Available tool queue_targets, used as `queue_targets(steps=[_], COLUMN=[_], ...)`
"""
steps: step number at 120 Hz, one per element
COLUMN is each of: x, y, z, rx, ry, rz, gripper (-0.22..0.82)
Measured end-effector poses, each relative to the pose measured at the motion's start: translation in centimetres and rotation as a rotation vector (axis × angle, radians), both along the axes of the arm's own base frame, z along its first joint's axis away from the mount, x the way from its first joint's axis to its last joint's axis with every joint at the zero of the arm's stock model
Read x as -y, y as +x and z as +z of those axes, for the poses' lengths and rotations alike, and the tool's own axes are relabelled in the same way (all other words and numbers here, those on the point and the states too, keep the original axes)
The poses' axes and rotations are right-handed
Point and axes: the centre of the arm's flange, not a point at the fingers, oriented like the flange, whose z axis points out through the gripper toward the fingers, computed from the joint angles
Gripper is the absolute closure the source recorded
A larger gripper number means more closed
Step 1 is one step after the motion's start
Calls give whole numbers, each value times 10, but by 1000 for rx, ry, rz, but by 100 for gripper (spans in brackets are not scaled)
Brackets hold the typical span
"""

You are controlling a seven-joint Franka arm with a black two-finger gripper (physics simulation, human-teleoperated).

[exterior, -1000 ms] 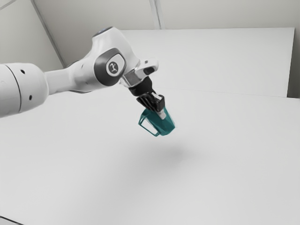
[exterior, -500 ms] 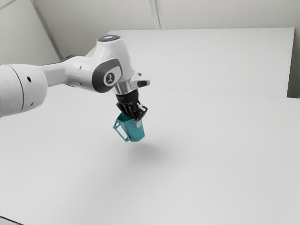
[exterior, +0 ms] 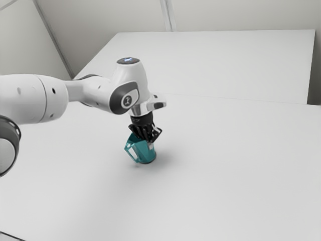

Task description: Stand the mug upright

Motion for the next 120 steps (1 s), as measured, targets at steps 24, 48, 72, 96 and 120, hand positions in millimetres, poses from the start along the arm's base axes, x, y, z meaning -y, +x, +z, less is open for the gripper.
queue_targets(steps=[24,48,72,96,120], x=[5,15,14,-14,-50], y=[0,-4,15,58,70], z=[5,57,110,158,205], rx=[15,96,140,141,129], ry=[-8,-24,-71,-118,-103], rz=[17,19,47,78,73], gripper=[40,16,6,2,1])
